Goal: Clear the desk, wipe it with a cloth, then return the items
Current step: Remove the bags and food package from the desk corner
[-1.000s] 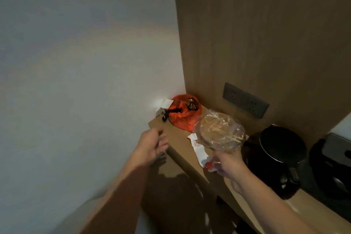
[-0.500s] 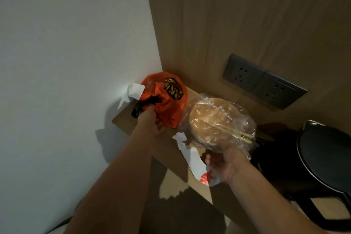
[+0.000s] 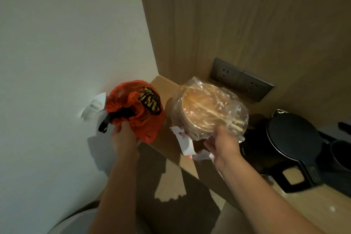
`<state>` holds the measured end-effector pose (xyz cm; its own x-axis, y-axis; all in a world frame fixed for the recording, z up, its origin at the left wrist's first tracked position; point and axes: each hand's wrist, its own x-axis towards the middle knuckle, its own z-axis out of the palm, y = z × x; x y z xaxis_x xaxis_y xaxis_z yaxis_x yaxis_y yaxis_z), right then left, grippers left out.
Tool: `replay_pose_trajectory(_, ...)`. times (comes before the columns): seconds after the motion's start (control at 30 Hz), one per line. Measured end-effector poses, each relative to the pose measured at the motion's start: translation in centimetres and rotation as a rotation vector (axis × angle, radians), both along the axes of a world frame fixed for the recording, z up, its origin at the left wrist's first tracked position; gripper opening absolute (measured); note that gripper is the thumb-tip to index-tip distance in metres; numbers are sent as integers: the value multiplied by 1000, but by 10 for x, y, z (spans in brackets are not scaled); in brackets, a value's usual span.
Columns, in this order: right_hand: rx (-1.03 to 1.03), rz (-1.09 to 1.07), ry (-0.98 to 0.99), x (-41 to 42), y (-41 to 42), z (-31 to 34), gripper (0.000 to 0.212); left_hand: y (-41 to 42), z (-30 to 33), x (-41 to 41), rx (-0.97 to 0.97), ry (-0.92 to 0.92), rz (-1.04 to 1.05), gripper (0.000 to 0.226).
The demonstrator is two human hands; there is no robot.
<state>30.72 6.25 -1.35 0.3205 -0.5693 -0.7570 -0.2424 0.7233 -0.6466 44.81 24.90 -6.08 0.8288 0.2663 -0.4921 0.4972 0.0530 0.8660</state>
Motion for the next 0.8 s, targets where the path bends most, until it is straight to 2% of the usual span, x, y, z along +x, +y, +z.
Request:
replay_pose_trajectory(0.2, -236, 33, -77, -45, 16, 72, 12, 28, 57, -46, 96, -129, 13, 22)
replay_pose_trajectory(0.4, -356, -5, -162, -102, 13, 124, 22, 18, 100, -93, 29, -217, -59, 21)
replay_pose_trajectory(0.57, -412, -83, -177, -179, 2, 153, 36, -11, 134, -156, -40, -304, -162, 24)
replay_pose_trajectory(0.8, -432, -295, -209, -330, -8, 157, 15, -55, 171, -275, -69, -387, -331, 27)
